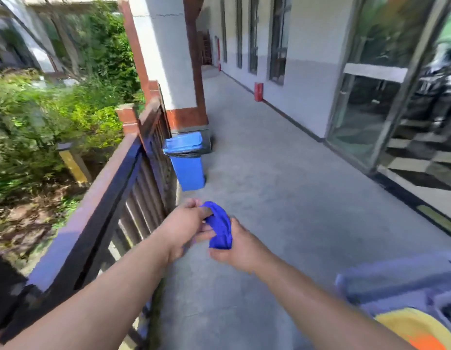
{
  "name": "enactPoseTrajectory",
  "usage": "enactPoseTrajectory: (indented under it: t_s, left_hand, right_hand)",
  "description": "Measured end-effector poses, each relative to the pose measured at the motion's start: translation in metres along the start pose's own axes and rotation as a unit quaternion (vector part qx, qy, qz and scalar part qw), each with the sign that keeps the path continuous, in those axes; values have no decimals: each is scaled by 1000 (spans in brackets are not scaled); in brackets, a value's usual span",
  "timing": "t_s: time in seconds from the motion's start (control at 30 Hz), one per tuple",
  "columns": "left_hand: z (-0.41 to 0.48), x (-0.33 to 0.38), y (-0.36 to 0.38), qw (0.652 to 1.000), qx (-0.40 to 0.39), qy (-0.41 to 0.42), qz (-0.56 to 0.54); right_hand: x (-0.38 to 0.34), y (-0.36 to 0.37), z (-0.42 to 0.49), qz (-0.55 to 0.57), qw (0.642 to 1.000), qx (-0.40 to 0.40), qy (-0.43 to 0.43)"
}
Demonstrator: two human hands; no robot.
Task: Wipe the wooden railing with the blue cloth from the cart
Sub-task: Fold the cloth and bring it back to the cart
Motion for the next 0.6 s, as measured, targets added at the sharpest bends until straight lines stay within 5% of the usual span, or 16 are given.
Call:
enactPoseTrajectory:
  t_s: [0.07,0.17,0.33,0.6]
  left_hand:
    - [17,1,27,1000,-23,3,-14]
    - [37,-3,60,992,-57,42,103]
    - [55,-22,111,883,-131,171,416]
    - [26,-52,213,812,-382,248,365]
  right_hand:
    - [21,-22,3,28,995,70,62]
    - [52,-56,-1,123,971,152,136]
    - [85,-99,-31,179,911,306,211]
    - [75,-131,-144,207,812,465,285]
Point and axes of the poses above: each hand's wrist, its own z-axis towards the middle knuckle, its own y-axis out of the palm, x = y × z, the point moved 3 cm from there along z, towards the middle knuckle, and after that the axes turned 2 degrees about x, right-handed, at the moved point
